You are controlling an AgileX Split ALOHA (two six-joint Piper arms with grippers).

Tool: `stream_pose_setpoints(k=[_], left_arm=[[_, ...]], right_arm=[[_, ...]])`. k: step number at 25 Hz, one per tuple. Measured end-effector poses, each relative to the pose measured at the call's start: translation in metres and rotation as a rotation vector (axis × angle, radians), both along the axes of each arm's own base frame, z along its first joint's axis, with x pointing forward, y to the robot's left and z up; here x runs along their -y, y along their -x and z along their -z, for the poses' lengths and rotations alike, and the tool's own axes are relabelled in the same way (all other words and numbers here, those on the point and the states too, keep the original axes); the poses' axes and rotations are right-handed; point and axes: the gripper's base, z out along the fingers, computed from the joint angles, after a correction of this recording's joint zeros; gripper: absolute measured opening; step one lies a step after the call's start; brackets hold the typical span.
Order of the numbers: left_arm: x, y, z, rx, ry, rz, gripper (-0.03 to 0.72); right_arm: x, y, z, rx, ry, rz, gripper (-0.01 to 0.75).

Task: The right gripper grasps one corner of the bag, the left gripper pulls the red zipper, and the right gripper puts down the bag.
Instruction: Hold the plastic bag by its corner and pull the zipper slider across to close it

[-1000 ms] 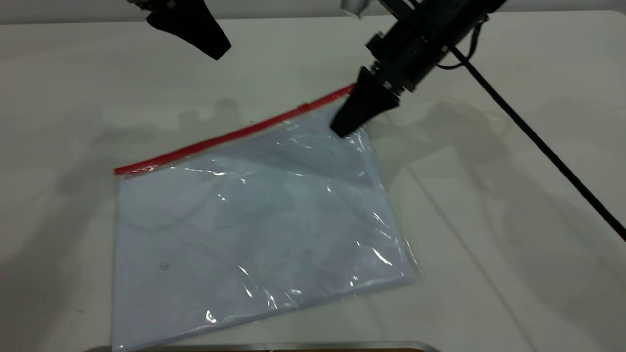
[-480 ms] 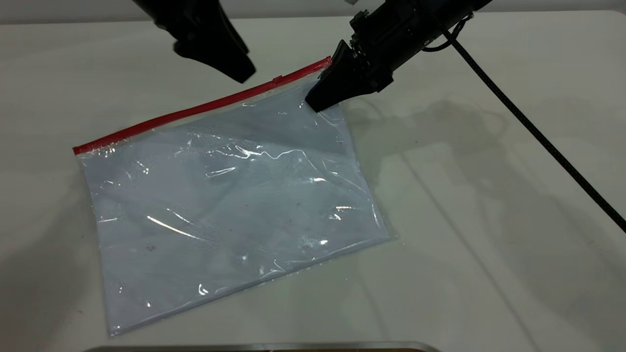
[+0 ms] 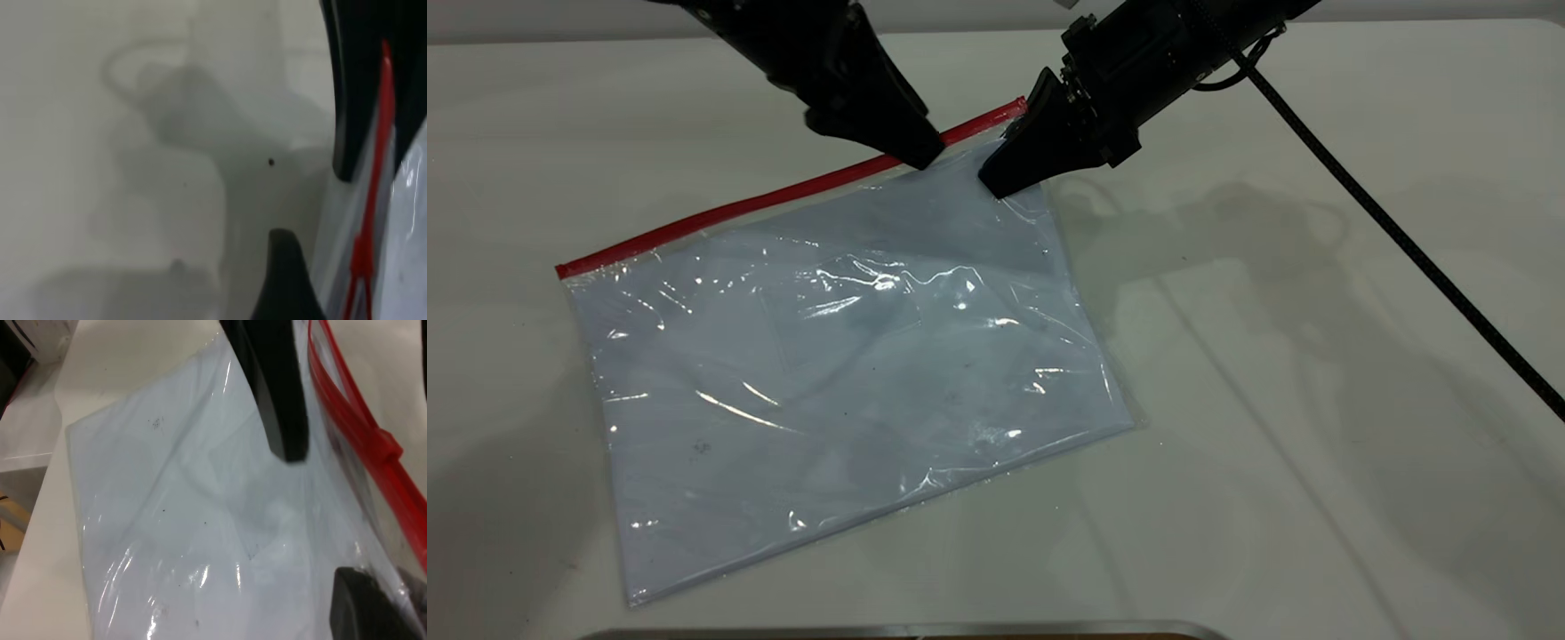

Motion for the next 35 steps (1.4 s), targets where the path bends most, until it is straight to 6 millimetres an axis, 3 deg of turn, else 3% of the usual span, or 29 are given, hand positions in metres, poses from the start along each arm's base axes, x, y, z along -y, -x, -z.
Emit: stream_pose_setpoints(k=[6, 9, 13, 19, 22, 35], left_arm=[[0.003, 0.000, 0.006, -0.011, 0.010, -0.014, 0.584], [0.004, 0.000, 0.006, -0.012, 0.014, -0.020, 0.545], [0.005, -0.001, 0.006, -0.014, 0.023, -0.028, 0.412], [0.005, -0.001, 0.007, -0.014, 0.023, -0.028, 0.149], [0.005, -0.001, 0.007, -0.013, 0.023, -0.026, 0.066], [0.004, -0.001, 0.007, 0.018, -0.010, 0.016, 0.053]], right_arm=[[0.000, 0.000, 0.000, 0.001, -0.001, 0.000, 0.032], [0.000, 0.000, 0.000, 0.001, -0.001, 0.000, 0.032], [0.000, 0.000, 0.000, 0.001, -0.001, 0.000, 0.032], [0.000, 0.000, 0.000, 0.001, -0.001, 0.000, 0.032], [0.000, 0.000, 0.000, 0.001, -0.001, 0.000, 0.032], [0.010, -0.004, -0.001, -0.097, 0.004, 0.084, 0.033]])
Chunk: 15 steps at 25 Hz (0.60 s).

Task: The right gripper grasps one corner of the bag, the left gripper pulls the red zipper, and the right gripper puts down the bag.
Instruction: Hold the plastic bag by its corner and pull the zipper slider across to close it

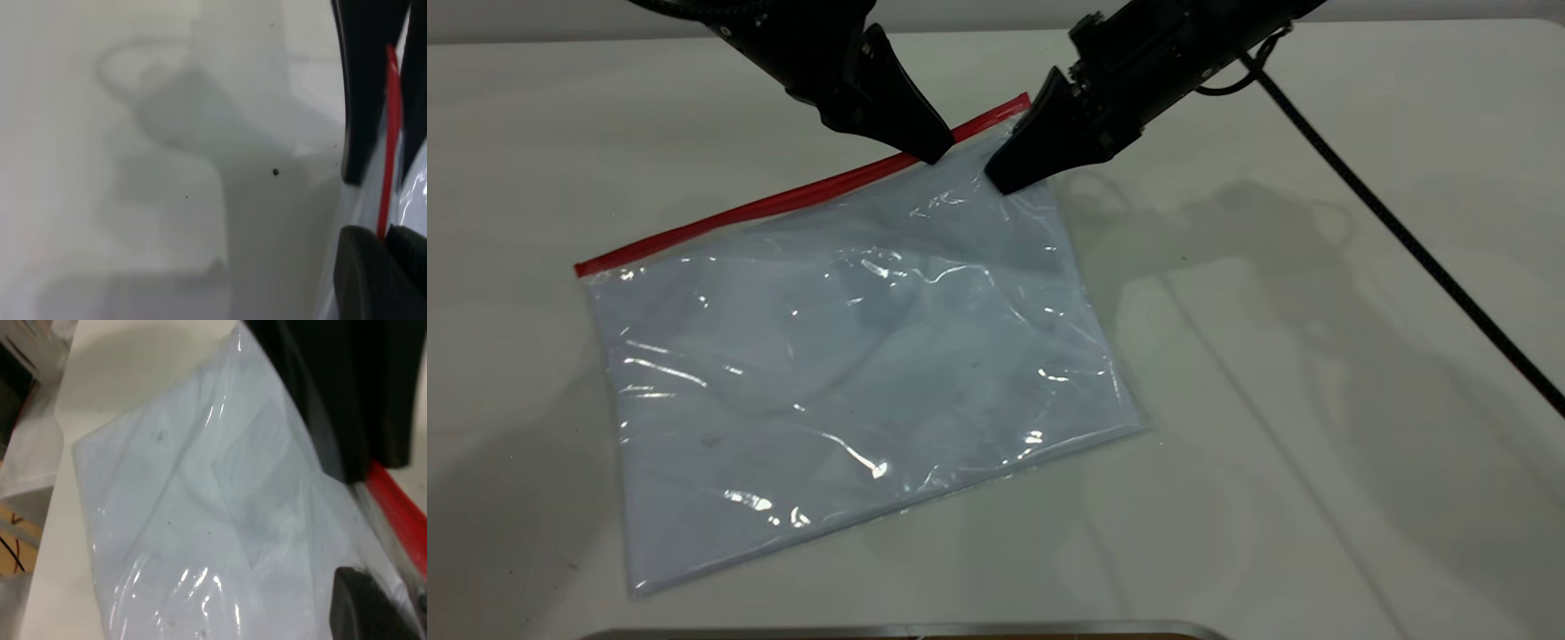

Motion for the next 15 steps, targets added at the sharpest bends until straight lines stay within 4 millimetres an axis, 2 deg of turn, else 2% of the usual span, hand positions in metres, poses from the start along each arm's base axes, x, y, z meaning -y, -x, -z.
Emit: stream_pose_setpoints(k=[7, 15], left_arm=[[-0.008, -0.005, 0.001, 0.027, -0.027, -0.020, 0.053], [-0.037, -0.013, 0.004, -0.008, -0.068, -0.099, 0.053]], right_arm=[[0.044, -0.015, -0.002, -0.095, -0.023, 0.128, 0.033], [0.102, -0.030, -0.003, -0.177, -0.033, 0.295, 0.034]])
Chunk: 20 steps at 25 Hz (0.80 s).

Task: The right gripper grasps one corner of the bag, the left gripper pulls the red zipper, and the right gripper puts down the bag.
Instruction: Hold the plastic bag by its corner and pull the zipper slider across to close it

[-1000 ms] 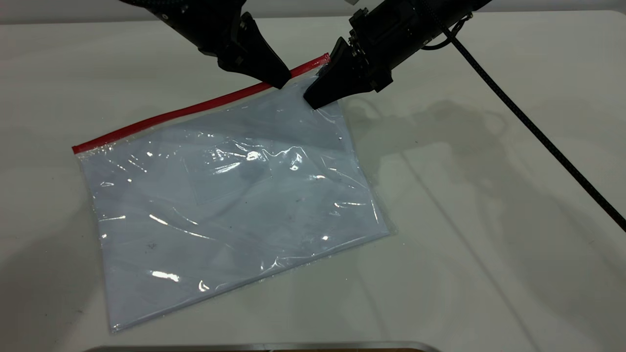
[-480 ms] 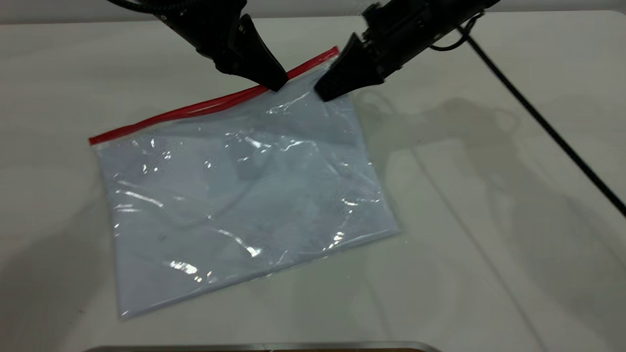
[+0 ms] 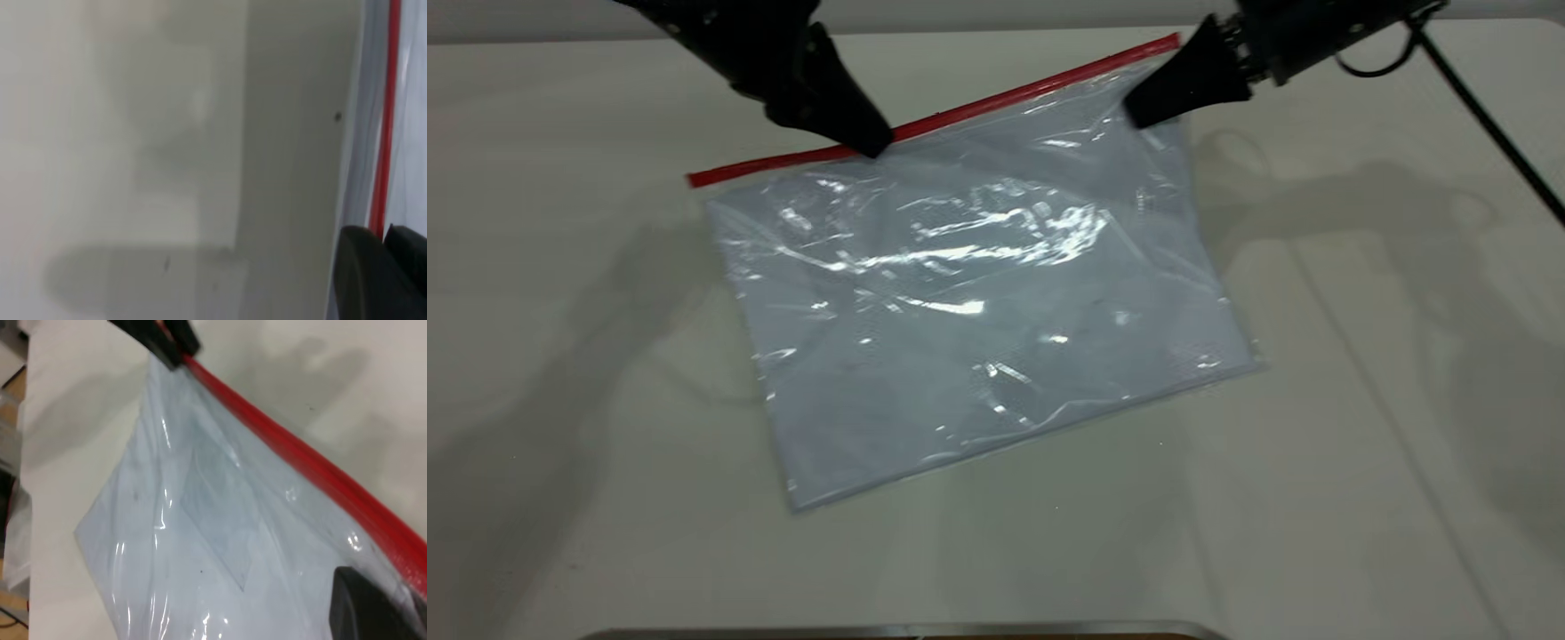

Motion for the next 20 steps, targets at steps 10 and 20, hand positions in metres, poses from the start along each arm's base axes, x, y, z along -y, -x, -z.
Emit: stream_pose_setpoints(k=[10, 20], left_arm=[[-0.032, -0.002, 0.006, -0.066, -0.108, -0.069, 0.052], [-0.033, -0.004, 0.006, -0.058, -0.105, -0.088, 0.125]], right_arm=[[0.044, -0.009, 0.002, -0.038, 0.018, 0.140, 0.042], [0.052, -0.011, 0.003, -0.032, 0.029, 0.180, 0.220]])
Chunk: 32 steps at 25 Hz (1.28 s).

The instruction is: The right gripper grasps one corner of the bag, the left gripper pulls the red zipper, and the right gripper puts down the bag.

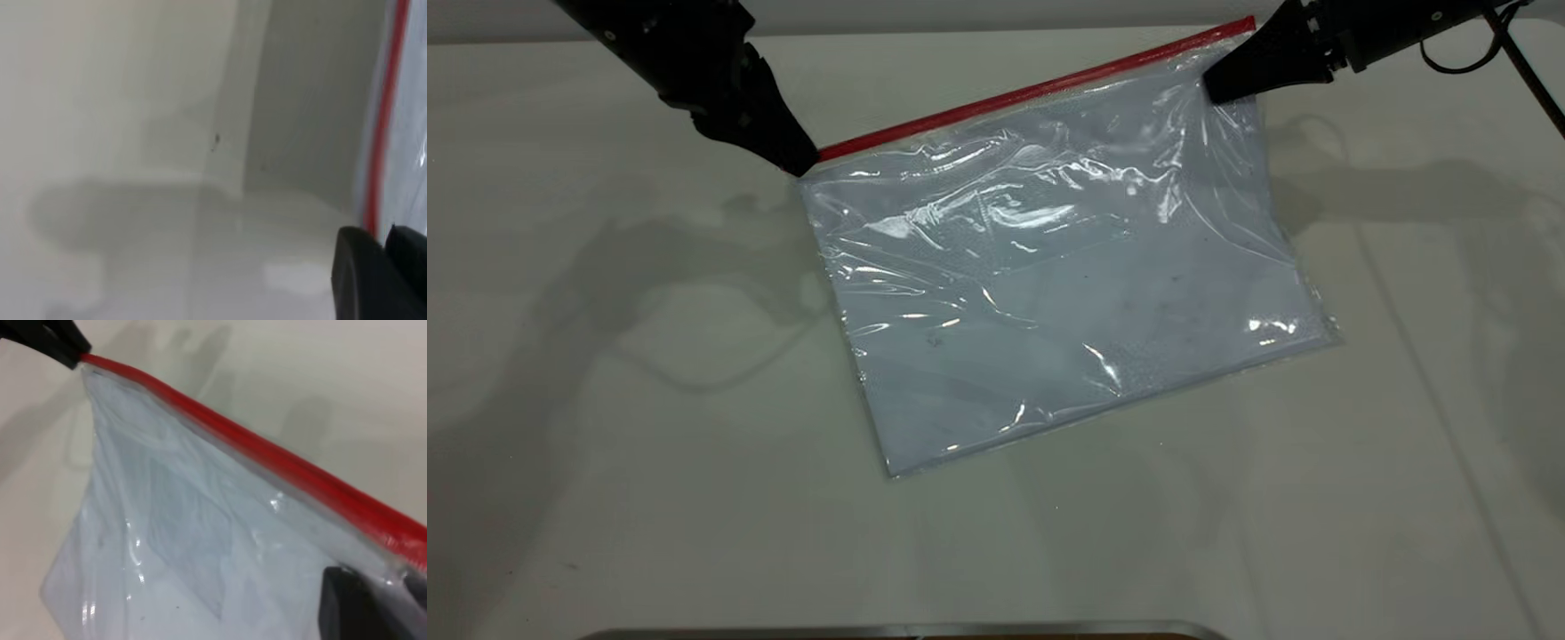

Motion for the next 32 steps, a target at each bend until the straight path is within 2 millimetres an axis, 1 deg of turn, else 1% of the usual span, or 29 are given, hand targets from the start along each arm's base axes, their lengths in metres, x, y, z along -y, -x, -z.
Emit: stream_pose_setpoints(k=[2, 5, 7, 8, 10, 12, 14, 15, 17, 20, 21, 22, 23, 25, 27, 28, 30, 32], left_arm=[[-0.003, -0.001, 0.000, -0.006, 0.001, -0.015, 0.207], [-0.002, 0.000, 0.000, -0.052, 0.017, -0.085, 0.360], [-0.002, 0.000, -0.001, -0.090, 0.026, -0.145, 0.467], [-0.002, 0.000, 0.000, -0.105, 0.026, -0.168, 0.506], [-0.003, 0.000, -0.006, -0.108, 0.013, -0.188, 0.582], [-0.004, -0.001, -0.024, -0.088, 0.014, -0.215, 0.620], [-0.004, -0.001, -0.050, -0.061, 0.030, -0.258, 0.630], [-0.005, 0.000, -0.066, -0.041, 0.038, -0.280, 0.631], [-0.007, 0.004, -0.101, -0.003, 0.037, -0.322, 0.631], [-0.014, 0.019, -0.151, 0.040, 0.008, -0.384, 0.628], [-0.017, 0.024, -0.165, 0.047, -0.002, -0.405, 0.627], [-0.019, 0.032, -0.178, 0.044, -0.012, -0.424, 0.625], [-0.022, 0.042, -0.196, 0.041, -0.026, -0.452, 0.620], [-0.028, 0.060, -0.222, 0.038, -0.056, -0.485, 0.608], [-0.035, 0.080, -0.247, 0.060, -0.100, -0.493, 0.594], [-0.038, 0.089, -0.256, 0.067, -0.125, -0.488, 0.583], [-0.043, 0.110, -0.277, 0.092, -0.157, -0.479, 0.565], [-0.048, 0.129, -0.294, 0.105, -0.184, -0.470, 0.548]], right_arm=[[0.005, -0.001, 0.001, 0.004, 0.016, 0.014, 0.338], [0.008, -0.001, 0.001, 0.006, 0.039, 0.010, 0.525], [0.009, -0.002, -0.007, 0.010, 0.063, 0.014, 0.601], [0.010, -0.003, -0.012, 0.021, 0.083, 0.018, 0.623], [0.013, -0.007, -0.034, 0.065, 0.124, 0.032, 0.634], [0.016, -0.009, -0.062, 0.113, 0.167, 0.043, 0.628], [0.018, -0.008, -0.100, 0.162, 0.196, 0.060, 0.612], [0.018, -0.007, -0.118, 0.183, 0.208, 0.068, 0.602], [0.019, 0.000, -0.164, 0.239, 0.231, 0.085, 0.589], [0.019, 0.019, -0.230, 0.325, 0.249, 0.116, 0.584], [0.019, 0.027, -0.253, 0.354, 0.249, 0.130, 0.584], [0.018, 0.035, -0.271, 0.373, 0.244, 0.145, 0.584], [0.018, 0.046, -0.293, 0.394, 0.235, 0.165, 0.584], [0.016, 0.070, -0.334, 0.435, 0.223, 0.205, 0.584], [0.016, 0.095, -0.367, 0.475, 0.227, 0.230, 0.584], [0.015, 0.110, -0.385, 0.499, 0.227, 0.238, 0.584], [0.012, 0.139, -0.412, 0.530, 0.228, 0.235, 0.584], [0.009, 0.172, -0.436, 0.546, 0.217, 0.231, 0.583]])
